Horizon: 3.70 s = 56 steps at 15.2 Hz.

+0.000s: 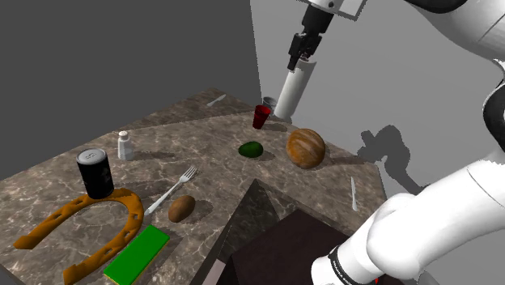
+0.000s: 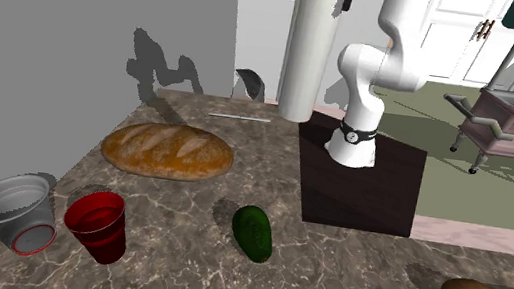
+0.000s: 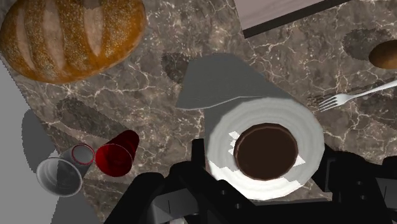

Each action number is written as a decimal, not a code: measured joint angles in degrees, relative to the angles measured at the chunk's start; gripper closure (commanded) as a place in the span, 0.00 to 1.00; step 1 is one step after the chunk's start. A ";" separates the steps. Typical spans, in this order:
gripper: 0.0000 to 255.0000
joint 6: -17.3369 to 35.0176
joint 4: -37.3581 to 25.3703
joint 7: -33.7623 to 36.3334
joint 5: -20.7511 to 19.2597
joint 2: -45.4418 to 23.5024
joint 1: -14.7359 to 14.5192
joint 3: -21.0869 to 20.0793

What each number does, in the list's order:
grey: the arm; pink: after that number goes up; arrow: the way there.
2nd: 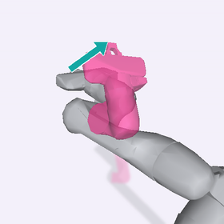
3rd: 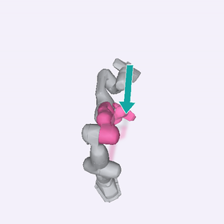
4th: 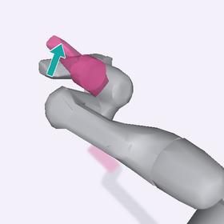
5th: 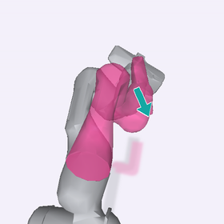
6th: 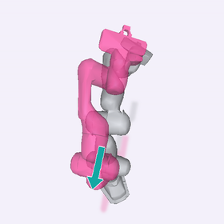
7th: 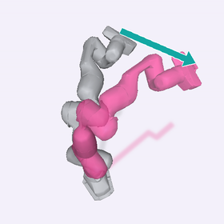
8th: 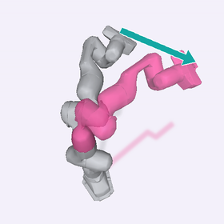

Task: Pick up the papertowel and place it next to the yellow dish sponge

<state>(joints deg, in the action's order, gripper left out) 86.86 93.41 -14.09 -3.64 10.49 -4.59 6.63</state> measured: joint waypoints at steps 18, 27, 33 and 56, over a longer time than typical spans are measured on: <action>1.00 -2.19 8.11 24.92 3.08 9.11 -8.69 -16.55; 1.00 -3.05 3.89 38.23 4.48 5.42 -12.67 -25.82; 1.00 -4.91 -3.72 48.36 3.28 -1.07 -15.63 -32.86; 1.00 10.89 14.42 52.09 4.70 1.40 -17.44 -34.95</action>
<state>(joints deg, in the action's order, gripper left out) 97.75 107.83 38.00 1.06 11.88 -22.04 -28.33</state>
